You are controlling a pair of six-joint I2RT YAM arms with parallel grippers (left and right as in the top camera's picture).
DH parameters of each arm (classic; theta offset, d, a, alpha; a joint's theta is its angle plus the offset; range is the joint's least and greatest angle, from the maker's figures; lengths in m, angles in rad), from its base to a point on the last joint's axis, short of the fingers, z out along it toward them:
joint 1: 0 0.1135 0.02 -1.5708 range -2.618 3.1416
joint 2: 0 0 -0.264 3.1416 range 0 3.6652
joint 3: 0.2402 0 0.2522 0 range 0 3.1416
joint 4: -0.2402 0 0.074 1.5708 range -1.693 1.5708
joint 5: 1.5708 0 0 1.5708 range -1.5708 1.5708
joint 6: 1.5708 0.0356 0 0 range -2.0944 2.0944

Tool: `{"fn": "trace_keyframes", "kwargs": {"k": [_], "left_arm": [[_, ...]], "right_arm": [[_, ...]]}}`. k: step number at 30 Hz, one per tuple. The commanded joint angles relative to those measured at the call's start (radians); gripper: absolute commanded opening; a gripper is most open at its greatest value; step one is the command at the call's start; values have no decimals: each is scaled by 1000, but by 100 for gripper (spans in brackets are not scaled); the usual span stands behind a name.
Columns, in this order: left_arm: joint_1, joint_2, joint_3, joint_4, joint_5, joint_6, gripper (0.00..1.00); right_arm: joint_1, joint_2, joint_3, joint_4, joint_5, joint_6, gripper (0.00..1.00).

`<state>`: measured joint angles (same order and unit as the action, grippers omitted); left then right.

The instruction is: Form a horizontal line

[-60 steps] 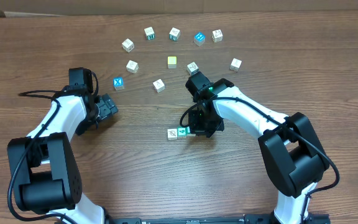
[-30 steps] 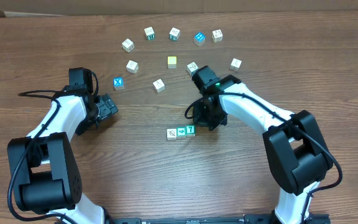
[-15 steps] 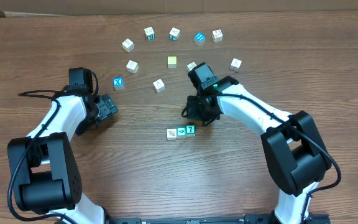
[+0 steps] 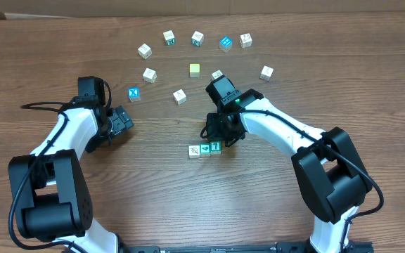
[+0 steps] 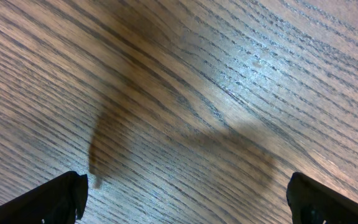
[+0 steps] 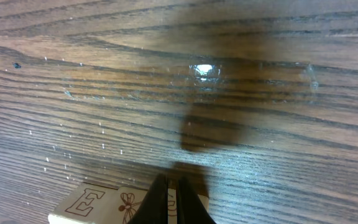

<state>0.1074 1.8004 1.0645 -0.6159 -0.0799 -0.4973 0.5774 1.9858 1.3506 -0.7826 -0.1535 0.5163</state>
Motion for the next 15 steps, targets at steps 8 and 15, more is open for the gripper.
{"fn": "trace_keyframes", "kwargs": {"k": [8,15], "left_arm": [[3,11,-4,0,-6,3,99],[3,11,-4,0,-6,3,100]], "right_arm": [[6,8,2,-10,-19,-1,4],[6,8,2,-16,-24,-1,4]]}}
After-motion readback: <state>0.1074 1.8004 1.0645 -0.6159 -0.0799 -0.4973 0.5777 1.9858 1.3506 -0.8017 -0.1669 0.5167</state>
